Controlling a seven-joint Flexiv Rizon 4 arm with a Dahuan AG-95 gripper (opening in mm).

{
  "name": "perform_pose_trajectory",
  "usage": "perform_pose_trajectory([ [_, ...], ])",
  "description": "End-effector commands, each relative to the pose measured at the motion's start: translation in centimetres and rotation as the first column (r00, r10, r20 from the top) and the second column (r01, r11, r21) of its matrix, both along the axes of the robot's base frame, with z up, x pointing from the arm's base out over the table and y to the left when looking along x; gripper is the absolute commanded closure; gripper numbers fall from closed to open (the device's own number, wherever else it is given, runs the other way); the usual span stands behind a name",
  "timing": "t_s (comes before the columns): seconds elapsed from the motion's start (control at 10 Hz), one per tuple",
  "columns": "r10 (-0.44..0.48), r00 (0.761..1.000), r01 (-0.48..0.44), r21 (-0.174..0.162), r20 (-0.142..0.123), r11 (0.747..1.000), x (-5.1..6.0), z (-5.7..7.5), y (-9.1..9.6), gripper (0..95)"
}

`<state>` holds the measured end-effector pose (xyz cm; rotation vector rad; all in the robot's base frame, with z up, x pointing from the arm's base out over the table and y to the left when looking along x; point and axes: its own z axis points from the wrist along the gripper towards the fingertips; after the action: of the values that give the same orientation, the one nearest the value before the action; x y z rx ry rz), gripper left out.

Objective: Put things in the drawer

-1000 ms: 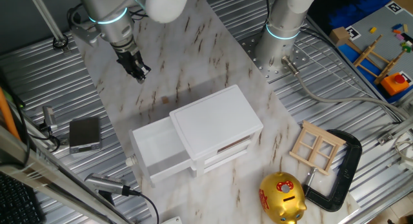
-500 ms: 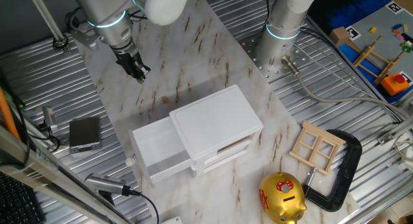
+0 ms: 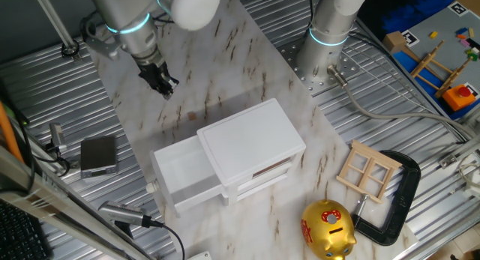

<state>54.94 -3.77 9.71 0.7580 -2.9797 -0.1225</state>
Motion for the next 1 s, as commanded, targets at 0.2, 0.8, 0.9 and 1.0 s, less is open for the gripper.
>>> perform_pose_trajectory([
  [0.2,0.036,0.999,-0.036,0.006,-0.016,0.999,0.0,-0.5,0.5,76.0],
  [0.8,0.086,0.996,-0.085,0.038,-0.025,0.996,-0.4,-2.0,1.1,57.0],
  [0.9,0.082,0.996,-0.081,0.041,-0.026,0.996,-0.5,-2.3,1.3,57.0],
  [1.0,0.081,0.996,-0.08,0.04,-0.027,0.996,-0.7,-2.6,1.5,57.0],
])
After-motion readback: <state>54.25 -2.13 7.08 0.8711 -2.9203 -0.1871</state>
